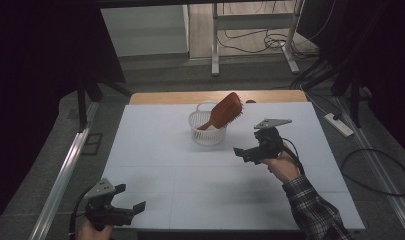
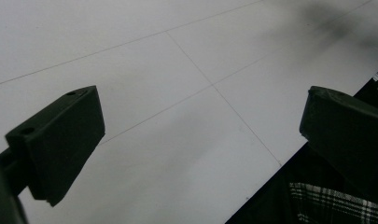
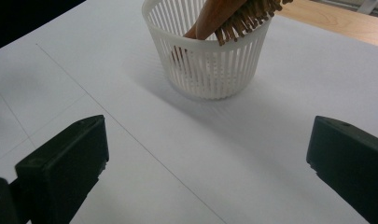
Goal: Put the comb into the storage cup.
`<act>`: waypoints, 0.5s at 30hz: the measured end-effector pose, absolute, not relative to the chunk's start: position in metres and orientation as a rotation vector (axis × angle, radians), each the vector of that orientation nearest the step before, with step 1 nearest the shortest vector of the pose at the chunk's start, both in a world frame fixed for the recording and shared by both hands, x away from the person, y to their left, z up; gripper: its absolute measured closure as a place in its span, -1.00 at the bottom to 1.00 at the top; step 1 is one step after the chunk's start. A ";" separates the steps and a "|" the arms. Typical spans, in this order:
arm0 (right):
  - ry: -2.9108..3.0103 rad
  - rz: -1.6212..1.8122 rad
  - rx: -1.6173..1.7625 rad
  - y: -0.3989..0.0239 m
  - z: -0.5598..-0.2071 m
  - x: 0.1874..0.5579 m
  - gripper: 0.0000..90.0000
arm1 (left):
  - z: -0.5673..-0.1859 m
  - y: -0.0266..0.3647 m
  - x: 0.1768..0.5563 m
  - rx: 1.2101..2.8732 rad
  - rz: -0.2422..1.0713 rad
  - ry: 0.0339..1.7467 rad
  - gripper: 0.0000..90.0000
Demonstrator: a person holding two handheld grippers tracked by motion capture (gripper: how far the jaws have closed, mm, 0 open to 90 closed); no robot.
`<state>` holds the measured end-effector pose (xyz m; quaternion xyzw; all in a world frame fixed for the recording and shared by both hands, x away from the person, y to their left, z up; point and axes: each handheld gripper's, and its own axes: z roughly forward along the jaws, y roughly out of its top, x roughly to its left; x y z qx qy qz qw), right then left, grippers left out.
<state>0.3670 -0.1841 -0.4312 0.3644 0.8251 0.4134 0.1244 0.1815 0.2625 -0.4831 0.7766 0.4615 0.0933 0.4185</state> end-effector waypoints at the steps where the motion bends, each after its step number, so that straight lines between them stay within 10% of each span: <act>1: 2.405 1.205 1.062 -0.184 -0.431 0.367 -1.00 | -0.483 0.263 0.182 1.948 0.234 1.157 -0.99; 15: 2.404 1.182 1.056 -0.194 -0.429 0.356 -1.00 | -0.483 0.263 0.181 1.947 0.235 1.157 -0.99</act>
